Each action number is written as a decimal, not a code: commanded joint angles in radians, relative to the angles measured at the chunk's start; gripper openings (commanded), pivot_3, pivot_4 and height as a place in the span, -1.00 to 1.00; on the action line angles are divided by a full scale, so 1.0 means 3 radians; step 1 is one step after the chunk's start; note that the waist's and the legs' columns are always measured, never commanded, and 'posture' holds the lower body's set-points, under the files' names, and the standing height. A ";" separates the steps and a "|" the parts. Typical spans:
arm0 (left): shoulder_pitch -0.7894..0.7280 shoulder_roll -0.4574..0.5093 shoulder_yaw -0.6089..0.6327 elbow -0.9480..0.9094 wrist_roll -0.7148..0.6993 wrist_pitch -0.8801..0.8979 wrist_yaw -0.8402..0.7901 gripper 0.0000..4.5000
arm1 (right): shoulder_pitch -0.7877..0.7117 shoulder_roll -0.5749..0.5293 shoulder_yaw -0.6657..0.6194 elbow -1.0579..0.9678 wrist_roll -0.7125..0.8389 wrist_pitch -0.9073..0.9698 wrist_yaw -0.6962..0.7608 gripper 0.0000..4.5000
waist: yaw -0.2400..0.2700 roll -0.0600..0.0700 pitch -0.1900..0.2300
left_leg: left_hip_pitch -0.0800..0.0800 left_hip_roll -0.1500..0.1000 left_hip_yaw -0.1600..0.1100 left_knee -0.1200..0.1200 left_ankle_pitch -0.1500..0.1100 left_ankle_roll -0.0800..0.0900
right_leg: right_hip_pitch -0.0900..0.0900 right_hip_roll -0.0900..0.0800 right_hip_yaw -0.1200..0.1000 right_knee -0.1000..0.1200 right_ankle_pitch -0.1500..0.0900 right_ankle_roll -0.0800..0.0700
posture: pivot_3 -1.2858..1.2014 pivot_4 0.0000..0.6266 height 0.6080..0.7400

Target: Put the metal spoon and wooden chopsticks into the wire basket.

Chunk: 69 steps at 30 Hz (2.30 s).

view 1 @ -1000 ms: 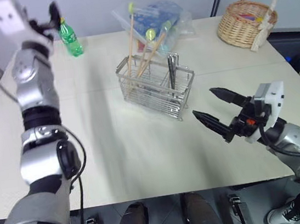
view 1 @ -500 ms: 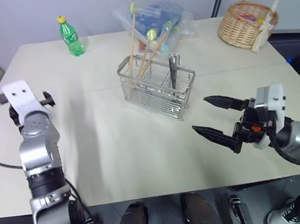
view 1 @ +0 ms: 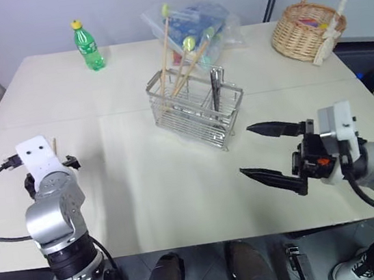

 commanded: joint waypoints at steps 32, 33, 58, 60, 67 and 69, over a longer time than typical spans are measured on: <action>0.0004 0.0727 0.0431 0.0991 -0.0300 0.0053 -0.1122 0.98 | -0.0539 0.0203 0.0174 0.0080 -0.0226 -0.0051 -0.0278 1.00 | -0.0003 0.0000 0.0000 | 0.0000 0.0000 0.0000 -0.0003 0.0000 -0.0001 | -0.0003 -0.0002 0.0000 -0.0003 0.0000 0.0000 | 0.03 -0.52 1.00; 0.0012 0.0723 0.0439 0.0992 -0.0309 0.0098 -0.1127 0.98 | -0.0546 0.0204 0.0172 0.0081 -0.0226 -0.0047 -0.0286 1.00 | -0.0005 0.0001 -0.0001 | 0.0000 0.0000 0.0000 -0.0004 0.0000 -0.0001 | -0.0003 -0.0002 0.0000 -0.0003 0.0000 0.0000 | 0.03 -0.52 1.00; 0.0140 0.0752 0.0545 0.1234 -0.0426 -0.0053 -0.1178 0.64 | -0.0430 -0.0021 -0.0092 0.0013 0.0020 0.0089 -0.0104 1.00 | -0.0020 0.0020 -0.0014 | 0.0004 0.0000 0.0002 -0.0005 0.0000 0.0000 | -0.0001 -0.0002 0.0001 -0.0003 0.0000 0.0000 | 0.03 -0.52 1.00; 0.0151 0.0735 0.0585 0.1207 -0.0445 -0.0051 -0.1159 0.21 | -0.0436 -0.0012 -0.0103 0.0039 0.0025 0.0097 -0.0127 1.00 | -0.0034 0.0022 -0.0015 | 0.0005 0.0001 0.0004 -0.0006 0.0000 0.0000 | -0.0001 -0.0003 0.0001 -0.0003 0.0000 0.0000 | 0.03 -0.52 1.00; 0.0135 0.0732 0.0592 0.1180 -0.0485 -0.0062 -0.1131 -0.97 | -0.0441 0.0002 -0.0064 0.0102 -0.0021 0.0069 -0.0123 1.00 | -0.0021 0.0023 -0.0016 | 0.0005 0.0003 0.0007 -0.0006 0.0000 0.0000 | -0.0002 -0.0002 0.0001 -0.0004 0.0000 -0.0001 | 0.03 -0.52 1.00; 0.0130 0.0750 0.0574 0.1181 -0.0475 -0.0063 -0.1104 -0.97 | -0.0434 0.0008 -0.0058 0.0101 -0.0027 0.0067 -0.0125 1.00 | -0.0021 0.0023 -0.0016 | 0.0005 0.0003 0.0007 -0.0007 0.0000 0.0000 | -0.0002 -0.0002 0.0002 -0.0004 0.0000 -0.0001 | 0.03 -0.52 1.00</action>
